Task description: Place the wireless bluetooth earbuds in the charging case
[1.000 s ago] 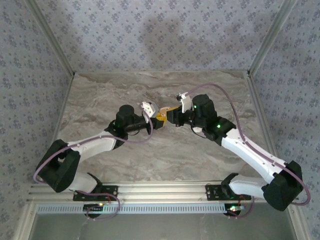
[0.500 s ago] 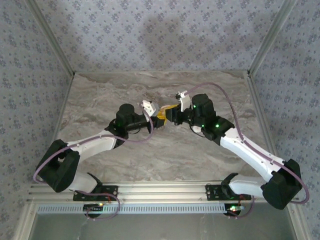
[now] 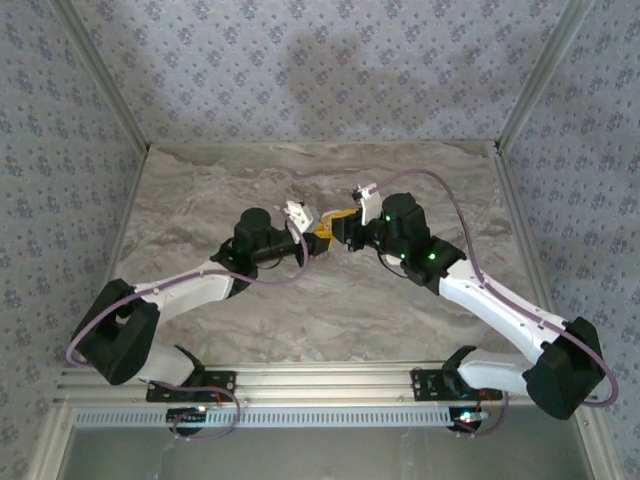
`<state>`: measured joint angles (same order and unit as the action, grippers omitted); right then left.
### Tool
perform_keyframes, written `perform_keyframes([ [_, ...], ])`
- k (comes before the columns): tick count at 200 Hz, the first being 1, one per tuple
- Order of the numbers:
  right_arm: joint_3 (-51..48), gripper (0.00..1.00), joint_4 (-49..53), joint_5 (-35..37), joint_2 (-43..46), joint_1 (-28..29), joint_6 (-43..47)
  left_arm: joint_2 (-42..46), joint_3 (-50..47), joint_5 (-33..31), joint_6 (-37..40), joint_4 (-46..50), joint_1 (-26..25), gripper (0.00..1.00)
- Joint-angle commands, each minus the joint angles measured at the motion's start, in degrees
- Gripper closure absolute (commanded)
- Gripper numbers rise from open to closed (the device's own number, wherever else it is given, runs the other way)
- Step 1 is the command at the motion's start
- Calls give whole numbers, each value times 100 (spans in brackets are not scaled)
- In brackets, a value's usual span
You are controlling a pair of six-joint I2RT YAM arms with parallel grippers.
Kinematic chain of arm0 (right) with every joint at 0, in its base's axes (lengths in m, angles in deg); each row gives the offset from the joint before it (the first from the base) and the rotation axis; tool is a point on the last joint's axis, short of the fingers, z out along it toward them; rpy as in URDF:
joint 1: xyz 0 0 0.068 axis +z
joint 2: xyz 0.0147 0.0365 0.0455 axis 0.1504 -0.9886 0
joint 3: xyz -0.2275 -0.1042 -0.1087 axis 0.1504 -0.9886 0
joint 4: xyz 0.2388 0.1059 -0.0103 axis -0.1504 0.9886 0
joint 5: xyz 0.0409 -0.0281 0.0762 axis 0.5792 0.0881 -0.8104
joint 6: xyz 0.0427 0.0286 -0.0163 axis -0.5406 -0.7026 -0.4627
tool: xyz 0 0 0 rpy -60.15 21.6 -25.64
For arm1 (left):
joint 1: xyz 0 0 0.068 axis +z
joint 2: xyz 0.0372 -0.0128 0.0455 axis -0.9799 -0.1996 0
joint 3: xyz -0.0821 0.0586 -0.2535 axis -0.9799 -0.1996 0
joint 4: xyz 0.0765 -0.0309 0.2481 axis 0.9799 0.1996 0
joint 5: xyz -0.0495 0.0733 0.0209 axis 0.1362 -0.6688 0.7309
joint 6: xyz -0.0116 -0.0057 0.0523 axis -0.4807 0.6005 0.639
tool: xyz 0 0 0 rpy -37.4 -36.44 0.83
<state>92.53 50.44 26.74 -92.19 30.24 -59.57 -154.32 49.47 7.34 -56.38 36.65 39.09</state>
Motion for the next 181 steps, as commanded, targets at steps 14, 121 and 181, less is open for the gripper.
perform_keyframes([
  [14,-193,77,52,293,-13,122,-269,360,213,-242,268,-481,-144,79],
  [121,-334,77,327,679,-68,492,-471,559,40,-932,401,-950,-247,79],
  [181,-191,77,486,1002,-67,604,-742,616,-36,-1562,783,-959,-438,79],
])
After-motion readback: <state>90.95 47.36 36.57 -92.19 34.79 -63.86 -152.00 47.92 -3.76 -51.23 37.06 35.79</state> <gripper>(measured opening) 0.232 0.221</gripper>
